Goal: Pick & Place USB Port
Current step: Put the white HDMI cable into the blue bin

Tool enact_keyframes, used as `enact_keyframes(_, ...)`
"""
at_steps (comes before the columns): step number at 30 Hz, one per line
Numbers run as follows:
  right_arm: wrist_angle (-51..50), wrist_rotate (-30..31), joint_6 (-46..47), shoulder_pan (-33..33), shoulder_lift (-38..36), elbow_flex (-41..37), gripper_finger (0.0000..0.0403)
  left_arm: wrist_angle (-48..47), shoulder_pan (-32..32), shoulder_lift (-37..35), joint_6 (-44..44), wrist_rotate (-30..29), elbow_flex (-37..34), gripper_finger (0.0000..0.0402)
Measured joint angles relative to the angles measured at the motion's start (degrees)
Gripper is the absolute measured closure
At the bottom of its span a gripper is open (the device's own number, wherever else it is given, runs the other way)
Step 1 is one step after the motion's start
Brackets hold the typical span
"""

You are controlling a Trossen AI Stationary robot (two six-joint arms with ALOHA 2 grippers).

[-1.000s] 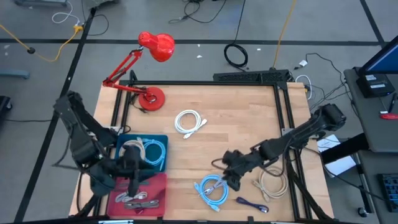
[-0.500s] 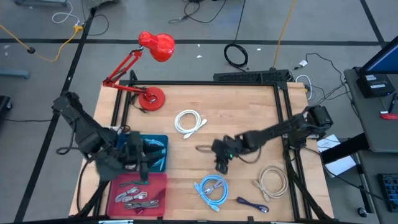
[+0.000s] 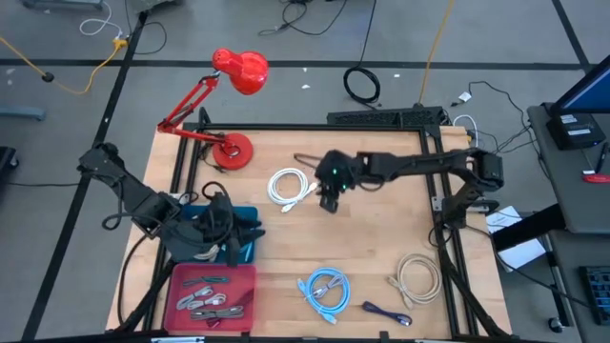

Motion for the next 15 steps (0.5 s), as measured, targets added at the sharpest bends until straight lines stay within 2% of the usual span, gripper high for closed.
enact_keyframes(2,-0.1,-1.0,1.2,-1.7,0.0,0.5,0.0277,-1.3,0.3,0.0,-1.7,-0.7,0.0,0.0254)
enact_keyframes(4,-0.4,-4.7,4.4,-2.8,-0.3,0.6,0.0277,-4.6,1.2,0.0,-2.0,-1.7,0.0,0.0254)
enact_keyframes(7,-1.7,-11.4,9.2,-2.2,-2.8,0.7,0.0277,-16.3,5.8,0.0,-2.7,-0.8,0.0,0.0254)
enact_keyframes(9,-2.4,-13.8,11.3,-0.2,-4.8,0.9,0.0277,-24.2,12.2,0.9,-1.9,2.9,0.0,0.0254)
enact_keyframes(11,-5.1,-14.3,11.7,2.7,-7.1,0.7,0.0277,-27.8,20.4,2.5,3.4,9.2,0.0,0.0254)
enact_keyframes(15,-7.4,-11.5,13.4,8.3,-12.9,0.7,0.0277,-22.4,35.6,7.5,19.1,23.9,0.0,0.0254)
